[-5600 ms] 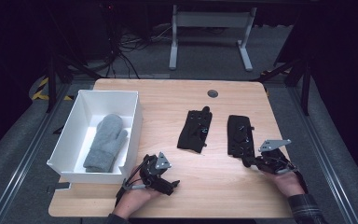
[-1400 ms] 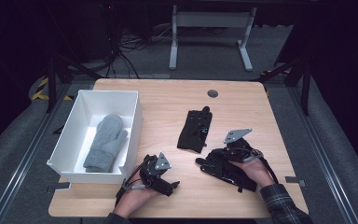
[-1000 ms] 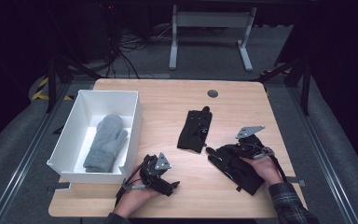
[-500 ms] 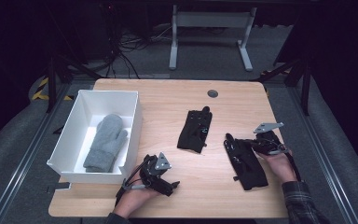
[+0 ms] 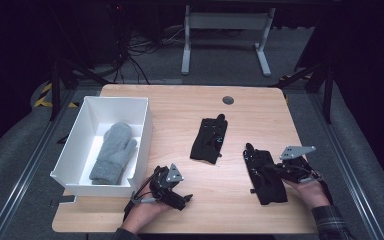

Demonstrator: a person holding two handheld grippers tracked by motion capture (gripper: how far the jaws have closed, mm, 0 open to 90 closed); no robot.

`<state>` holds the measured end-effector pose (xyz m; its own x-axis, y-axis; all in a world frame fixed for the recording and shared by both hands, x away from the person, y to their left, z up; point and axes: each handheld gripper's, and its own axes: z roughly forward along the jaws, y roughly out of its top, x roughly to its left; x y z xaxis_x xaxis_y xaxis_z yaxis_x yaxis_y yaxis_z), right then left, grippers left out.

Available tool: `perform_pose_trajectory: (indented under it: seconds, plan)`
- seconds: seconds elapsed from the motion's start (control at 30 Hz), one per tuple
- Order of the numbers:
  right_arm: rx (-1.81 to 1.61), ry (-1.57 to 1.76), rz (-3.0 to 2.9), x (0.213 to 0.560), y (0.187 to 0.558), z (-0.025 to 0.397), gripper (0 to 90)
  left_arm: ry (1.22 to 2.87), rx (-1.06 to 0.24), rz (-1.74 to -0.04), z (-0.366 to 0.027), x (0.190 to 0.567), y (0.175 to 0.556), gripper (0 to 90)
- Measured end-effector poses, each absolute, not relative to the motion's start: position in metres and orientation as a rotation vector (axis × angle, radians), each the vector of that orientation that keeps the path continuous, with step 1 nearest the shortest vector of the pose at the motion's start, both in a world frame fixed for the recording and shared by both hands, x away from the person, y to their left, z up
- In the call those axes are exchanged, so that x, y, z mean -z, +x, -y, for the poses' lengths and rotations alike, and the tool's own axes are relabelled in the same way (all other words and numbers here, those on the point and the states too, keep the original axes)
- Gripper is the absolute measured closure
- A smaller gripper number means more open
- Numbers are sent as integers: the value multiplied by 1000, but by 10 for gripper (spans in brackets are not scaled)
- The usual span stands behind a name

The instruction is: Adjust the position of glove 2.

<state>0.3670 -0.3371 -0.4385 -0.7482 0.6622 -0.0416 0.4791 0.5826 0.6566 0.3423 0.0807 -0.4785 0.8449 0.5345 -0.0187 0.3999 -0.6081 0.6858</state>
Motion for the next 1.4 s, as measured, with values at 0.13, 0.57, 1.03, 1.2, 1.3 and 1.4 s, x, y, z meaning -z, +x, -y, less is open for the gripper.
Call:
perform_pose_trajectory:
  seconds: [0.13,0.57,1.03,1.2,1.3,1.4]
  plan:
    - [-949,939,-2574,445,357,336,900,2303,-243,-674,-81,478,343,2]
    - [-1007,816,-2659,449,355,301,900,2302,-243,-674,-81,479,343,2]
    - [-1046,1087,-2356,448,331,353,428,2351,-227,-738,-73,471,347,42]
    - [-972,1109,-2294,456,322,360,322,2319,-217,-746,-67,462,356,136]
    - [-981,1140,-2274,459,322,362,288,2301,-197,-751,-61,454,365,234]
    - [-973,1157,-2274,461,323,364,268,2279,-164,-745,-56,448,373,375]
